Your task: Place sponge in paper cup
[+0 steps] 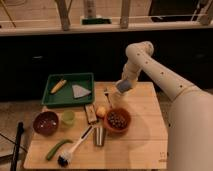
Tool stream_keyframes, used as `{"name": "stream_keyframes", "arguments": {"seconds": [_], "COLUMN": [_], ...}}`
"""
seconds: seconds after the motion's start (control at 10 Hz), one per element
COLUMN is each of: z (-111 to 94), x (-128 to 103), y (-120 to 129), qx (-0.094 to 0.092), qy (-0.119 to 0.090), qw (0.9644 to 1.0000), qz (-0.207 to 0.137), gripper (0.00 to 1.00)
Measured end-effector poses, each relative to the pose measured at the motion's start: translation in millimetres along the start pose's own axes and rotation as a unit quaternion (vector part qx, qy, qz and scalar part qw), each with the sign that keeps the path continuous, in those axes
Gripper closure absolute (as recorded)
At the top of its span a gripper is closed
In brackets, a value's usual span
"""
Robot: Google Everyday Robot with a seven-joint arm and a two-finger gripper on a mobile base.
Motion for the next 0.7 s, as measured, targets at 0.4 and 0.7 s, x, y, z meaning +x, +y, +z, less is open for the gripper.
{"name": "stream_keyframes", "arguments": {"seconds": [0.4,0.7], "z": [-0.8,4.8], "x": [4.6,10.8], "y": [-16.0,-23.6], "qx": [-0.004,-0.007], "qy": [0.008,0.007], "qw": [1.0000,0.9999], "qz": [-0.002,0.001], "gripper": [1.00,1.00]}}
